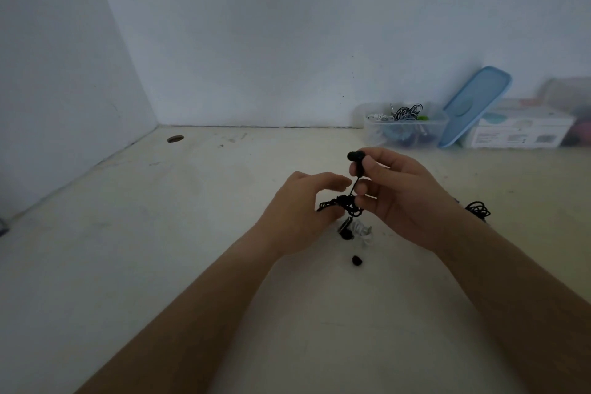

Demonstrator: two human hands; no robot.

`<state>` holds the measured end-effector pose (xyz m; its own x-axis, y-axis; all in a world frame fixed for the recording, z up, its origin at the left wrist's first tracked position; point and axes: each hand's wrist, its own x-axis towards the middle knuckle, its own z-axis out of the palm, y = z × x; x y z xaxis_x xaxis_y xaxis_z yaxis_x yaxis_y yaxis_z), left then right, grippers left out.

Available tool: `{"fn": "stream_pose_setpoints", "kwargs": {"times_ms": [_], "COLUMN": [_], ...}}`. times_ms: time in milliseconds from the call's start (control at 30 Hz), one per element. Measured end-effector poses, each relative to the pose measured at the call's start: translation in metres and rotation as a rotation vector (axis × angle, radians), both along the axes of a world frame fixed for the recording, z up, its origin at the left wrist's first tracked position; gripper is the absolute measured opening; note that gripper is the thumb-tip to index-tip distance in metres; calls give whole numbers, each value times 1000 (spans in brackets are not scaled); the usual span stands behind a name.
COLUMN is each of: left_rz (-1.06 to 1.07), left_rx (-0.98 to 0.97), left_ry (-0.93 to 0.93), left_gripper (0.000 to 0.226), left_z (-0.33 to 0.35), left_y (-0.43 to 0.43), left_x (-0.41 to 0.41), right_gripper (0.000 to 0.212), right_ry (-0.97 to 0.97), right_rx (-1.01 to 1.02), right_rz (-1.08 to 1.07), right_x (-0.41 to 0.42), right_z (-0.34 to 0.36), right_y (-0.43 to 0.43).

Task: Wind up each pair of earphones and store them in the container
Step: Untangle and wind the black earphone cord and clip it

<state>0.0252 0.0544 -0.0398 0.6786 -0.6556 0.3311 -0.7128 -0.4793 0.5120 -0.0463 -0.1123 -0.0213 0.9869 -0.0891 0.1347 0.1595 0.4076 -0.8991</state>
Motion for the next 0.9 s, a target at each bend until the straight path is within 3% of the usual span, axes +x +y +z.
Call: {"fn": "stream_pose_setpoints", "kwargs": {"times_ms": [267, 433, 800, 900], "left_rz": [57, 94, 153, 151], "left_rx": [-230, -324, -411, -438], "left_ry": [37, 68, 116, 133], "left_gripper": [20, 19, 18, 15], "left_z": [8, 13, 13, 15], "left_y": [2, -2, -3, -3], "left_x": [3, 3, 5, 4], "right_gripper": [17, 29, 19, 25], "right_ry": [-10, 42, 136, 226], "right_rx": [153, 71, 62, 2], "right_rz": [-108, -206, -202, -175], "right_x": [-1, -1, 2, 3], "right_z": [6, 5, 1, 2], "right_y": [-1, -4, -3, -3]}}
